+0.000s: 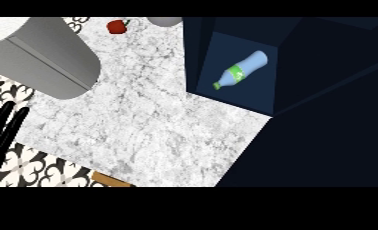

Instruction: Pick up the bottled water, place it into the cabinet and close the cabinet

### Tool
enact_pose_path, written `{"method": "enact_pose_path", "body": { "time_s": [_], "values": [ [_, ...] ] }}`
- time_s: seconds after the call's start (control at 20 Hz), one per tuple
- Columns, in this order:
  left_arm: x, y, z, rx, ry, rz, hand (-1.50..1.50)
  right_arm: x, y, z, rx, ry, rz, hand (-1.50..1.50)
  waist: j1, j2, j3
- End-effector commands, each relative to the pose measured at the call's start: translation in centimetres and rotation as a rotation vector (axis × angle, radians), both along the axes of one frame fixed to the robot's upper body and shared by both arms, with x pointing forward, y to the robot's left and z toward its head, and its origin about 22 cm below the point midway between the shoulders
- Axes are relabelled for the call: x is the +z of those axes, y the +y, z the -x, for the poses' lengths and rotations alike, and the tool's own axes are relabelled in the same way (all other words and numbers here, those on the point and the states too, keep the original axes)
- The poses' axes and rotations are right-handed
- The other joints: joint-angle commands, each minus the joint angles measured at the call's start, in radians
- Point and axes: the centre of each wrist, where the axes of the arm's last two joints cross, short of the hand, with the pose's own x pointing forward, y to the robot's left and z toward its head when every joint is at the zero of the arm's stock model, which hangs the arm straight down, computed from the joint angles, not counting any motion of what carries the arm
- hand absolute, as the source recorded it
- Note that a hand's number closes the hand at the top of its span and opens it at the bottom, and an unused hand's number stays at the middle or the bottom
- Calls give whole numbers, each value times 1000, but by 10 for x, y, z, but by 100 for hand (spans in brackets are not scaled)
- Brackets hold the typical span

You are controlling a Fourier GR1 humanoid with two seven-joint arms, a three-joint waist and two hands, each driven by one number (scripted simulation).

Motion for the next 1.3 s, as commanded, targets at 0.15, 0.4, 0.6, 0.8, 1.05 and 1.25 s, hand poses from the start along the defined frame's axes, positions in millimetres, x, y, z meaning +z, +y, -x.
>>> {"method": "enact_pose_path", "body": {
  "time_s": [0.15, 0.4, 0.6, 0.8, 1.05, 1.25],
  "values": [
    [1, 2, -1, -9, 3, -8, -150, 0, 8, -19, -89, -18, 77, 150, 0, -4, 5],
    [1, 6, -3, 8, 5, 8, -150, -1, 11, -35, -119, -33, 150, 150, 2, -5, 6],
    [-2, 4, -2, -7, 20, 3, -150, -4, 18, -55, -169, -27, 184, 150, -5, -5, 7],
    [1, 10, -4, 7, 21, -12, -150, -9, 30, -78, -196, 19, 201, 150, -18, -10, 11],
    [0, 11, -4, 7, 19, -1, -150, -8, 54, -112, -227, 52, 193, 150, -11, -17, 14],
    [-10, 14, 1, 26, 59, 6, -150, 7, 61, -142, -370, 42, 133, 150, -38, -28, 17]
  ]
}}
